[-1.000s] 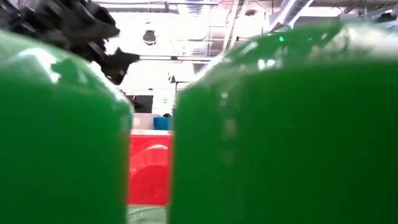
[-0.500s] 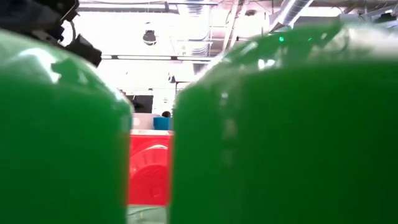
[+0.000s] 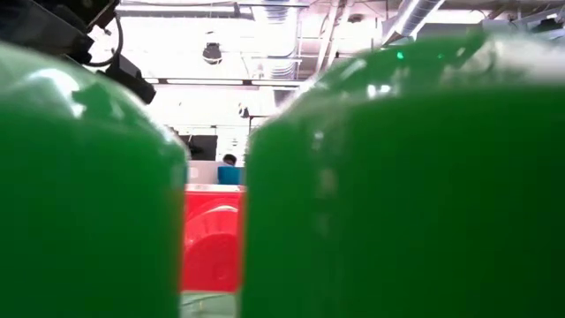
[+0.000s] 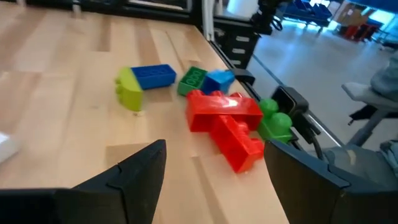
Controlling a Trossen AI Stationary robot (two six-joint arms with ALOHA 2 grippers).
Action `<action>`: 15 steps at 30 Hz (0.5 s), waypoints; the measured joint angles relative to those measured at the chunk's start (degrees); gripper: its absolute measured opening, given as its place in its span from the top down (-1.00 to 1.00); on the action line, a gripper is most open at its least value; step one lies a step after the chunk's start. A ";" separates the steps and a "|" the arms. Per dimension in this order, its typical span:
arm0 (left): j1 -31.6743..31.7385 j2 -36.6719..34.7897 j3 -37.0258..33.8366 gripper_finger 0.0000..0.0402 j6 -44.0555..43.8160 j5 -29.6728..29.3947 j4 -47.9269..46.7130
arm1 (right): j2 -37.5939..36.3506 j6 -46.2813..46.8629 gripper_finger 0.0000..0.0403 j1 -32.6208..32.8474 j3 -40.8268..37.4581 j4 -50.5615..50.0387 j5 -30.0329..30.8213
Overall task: Pick & Place Toys
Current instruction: Put the large red game piece into the white bin
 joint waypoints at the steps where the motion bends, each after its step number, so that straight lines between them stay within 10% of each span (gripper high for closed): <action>1: -0.49 1.18 0.88 -0.32 0.03 0.07 0.00 | 0.00 0.00 -0.62 0.20 0.00 0.00 0.00; 15: -7.60 12.39 10.58 -0.32 -0.45 -7.27 -0.07 | 0.00 1.45 -0.62 0.69 0.02 0.09 -0.15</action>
